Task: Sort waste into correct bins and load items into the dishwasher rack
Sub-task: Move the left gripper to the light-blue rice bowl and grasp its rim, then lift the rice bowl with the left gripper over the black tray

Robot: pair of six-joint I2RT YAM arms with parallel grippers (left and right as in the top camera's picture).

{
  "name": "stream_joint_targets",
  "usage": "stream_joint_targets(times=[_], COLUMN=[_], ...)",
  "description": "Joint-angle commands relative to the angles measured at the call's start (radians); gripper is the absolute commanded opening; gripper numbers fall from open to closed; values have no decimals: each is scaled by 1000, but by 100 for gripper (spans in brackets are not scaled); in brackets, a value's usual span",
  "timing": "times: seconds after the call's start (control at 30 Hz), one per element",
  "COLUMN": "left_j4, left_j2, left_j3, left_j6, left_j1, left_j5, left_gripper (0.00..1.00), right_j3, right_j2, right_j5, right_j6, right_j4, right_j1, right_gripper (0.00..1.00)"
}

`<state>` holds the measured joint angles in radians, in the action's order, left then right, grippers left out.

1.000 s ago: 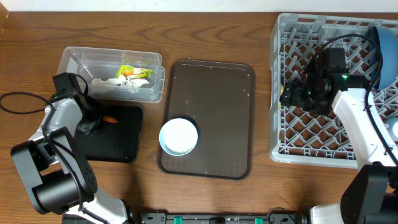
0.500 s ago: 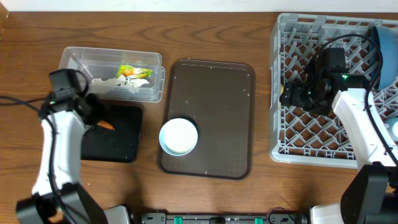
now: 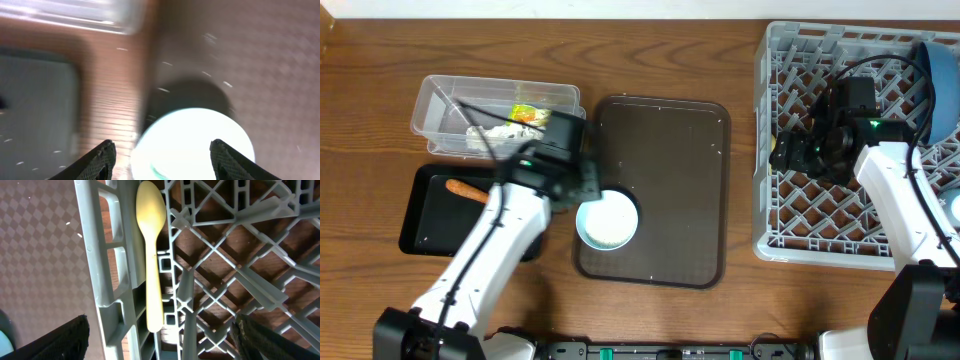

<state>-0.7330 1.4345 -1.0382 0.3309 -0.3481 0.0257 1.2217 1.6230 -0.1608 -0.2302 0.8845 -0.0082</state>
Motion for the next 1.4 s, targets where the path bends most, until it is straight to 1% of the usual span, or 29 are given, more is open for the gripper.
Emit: stream_joint_targets(times=[0.0,0.2,0.47,0.57,0.8,0.87,0.97,1.03,1.1,1.13,1.17,1.27,1.3,1.37], left_j4=[2,20,30,42,56,61,63,65,65,65,65,65,64,64], left_j2=[13,87,200,235,326,343,349,349,349,349,349,349,348,348], left_j3=[-6,-6,-6,-6,-6,-6,-6,-6,-6,-6,-6,-8,-9,-14], left_j6=[-20,-13,-13,-13,-13,-13,-13,-13,-13,-13,-13,-13,-13,-13], left_j1=[-94,-212,-321,-343,-344,-344,-344,-344,-344,-344,-344,-344,-344,-344], left_j5=[-19,-18,-15,-15,-16,-15,-15,-16,-16,-16,-16,-18,-19,-19], left_gripper=[63,63,63,63,61,54,41,38,32,31,27,19,13,8], right_j3=[-1,-1,-1,-1,-1,-1,-1,-1,-1,-1,-1,-1,-1,-1], right_j2=[-2,-2,-2,-2,-2,-2,-2,-2,-2,-2,-2,-2,-2,-2], right_j5=[3,3,3,3,3,3,3,3,3,3,3,3,3,3], right_j6=[8,8,8,8,8,8,8,8,8,8,8,8,8,8], right_j4=[-3,-4,-4,-4,-2,-3,-2,-2,-2,-2,-2,-2,-2,-2], right_j1=[10,10,10,10,10,10,10,10,10,10,10,10,10,10], right_gripper=[91,91,91,91,91,91,91,91,91,91,91,91,91,91])
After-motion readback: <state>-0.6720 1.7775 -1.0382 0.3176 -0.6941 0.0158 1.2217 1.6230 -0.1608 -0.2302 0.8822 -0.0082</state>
